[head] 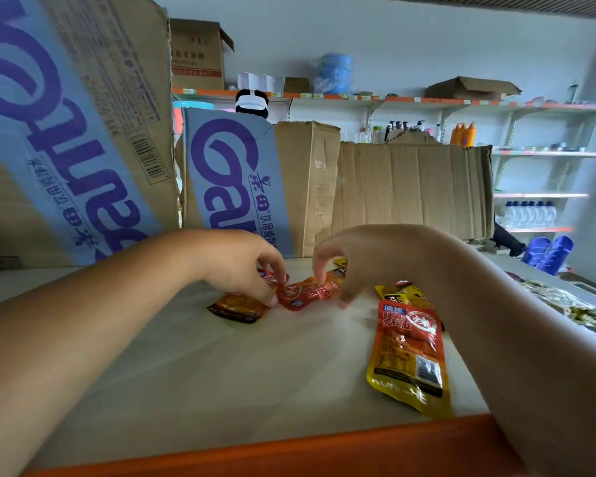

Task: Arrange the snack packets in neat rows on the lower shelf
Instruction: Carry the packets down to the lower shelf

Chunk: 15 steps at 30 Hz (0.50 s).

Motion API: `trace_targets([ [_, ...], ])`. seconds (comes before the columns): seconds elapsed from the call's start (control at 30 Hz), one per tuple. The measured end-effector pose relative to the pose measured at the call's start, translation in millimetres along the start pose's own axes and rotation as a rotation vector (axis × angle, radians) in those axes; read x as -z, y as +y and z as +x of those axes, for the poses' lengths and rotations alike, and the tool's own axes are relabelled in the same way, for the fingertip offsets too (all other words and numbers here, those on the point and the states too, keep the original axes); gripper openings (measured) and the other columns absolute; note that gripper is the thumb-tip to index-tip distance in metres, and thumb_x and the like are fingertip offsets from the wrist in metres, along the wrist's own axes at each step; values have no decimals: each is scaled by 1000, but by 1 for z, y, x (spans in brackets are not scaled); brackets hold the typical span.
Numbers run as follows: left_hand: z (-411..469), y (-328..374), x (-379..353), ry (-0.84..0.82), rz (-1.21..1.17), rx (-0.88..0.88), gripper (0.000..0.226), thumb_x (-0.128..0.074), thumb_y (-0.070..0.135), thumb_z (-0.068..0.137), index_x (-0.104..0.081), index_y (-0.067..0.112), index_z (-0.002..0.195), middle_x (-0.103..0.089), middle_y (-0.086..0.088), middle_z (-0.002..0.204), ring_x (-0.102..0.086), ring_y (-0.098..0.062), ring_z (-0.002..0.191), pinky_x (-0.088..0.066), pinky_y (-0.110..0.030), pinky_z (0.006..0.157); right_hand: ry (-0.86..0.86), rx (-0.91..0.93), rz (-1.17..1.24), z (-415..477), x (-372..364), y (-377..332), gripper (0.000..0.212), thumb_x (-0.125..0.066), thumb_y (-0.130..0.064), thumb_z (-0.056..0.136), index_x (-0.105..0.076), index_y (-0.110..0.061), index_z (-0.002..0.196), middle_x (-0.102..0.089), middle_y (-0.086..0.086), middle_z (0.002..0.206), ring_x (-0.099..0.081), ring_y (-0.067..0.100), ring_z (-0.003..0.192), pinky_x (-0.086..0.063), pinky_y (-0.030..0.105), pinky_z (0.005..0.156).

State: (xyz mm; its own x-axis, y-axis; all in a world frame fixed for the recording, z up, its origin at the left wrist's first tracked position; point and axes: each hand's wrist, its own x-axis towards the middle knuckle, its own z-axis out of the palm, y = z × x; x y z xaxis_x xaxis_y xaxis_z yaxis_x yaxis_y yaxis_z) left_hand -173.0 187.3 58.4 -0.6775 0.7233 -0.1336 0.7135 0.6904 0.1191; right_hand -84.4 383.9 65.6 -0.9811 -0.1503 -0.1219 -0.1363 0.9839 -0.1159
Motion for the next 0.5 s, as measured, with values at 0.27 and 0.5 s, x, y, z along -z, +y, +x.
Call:
trace_targets([
  [0.27,-5,-1,7,-50,92,113,51,-83,62,72,-63,38,112,-58,12,121,-62,-16,109,-59,-41,94,-21,20,104,-2,-1,-3,12,-74,-39,86,-68,-32,92,-71,-3,92,-67,16,84,-54,32,70],
  [0.5,-6,-1,11,-110,66,251,41,-85,47,79,-61,35,110,-59,5,105,-68,-15,78,-55,-24,57,25,-7,39,2,-8,-7,30,-73,-58,80,-65,-33,94,-63,-11,101,-62,13,92,-55,38,83],
])
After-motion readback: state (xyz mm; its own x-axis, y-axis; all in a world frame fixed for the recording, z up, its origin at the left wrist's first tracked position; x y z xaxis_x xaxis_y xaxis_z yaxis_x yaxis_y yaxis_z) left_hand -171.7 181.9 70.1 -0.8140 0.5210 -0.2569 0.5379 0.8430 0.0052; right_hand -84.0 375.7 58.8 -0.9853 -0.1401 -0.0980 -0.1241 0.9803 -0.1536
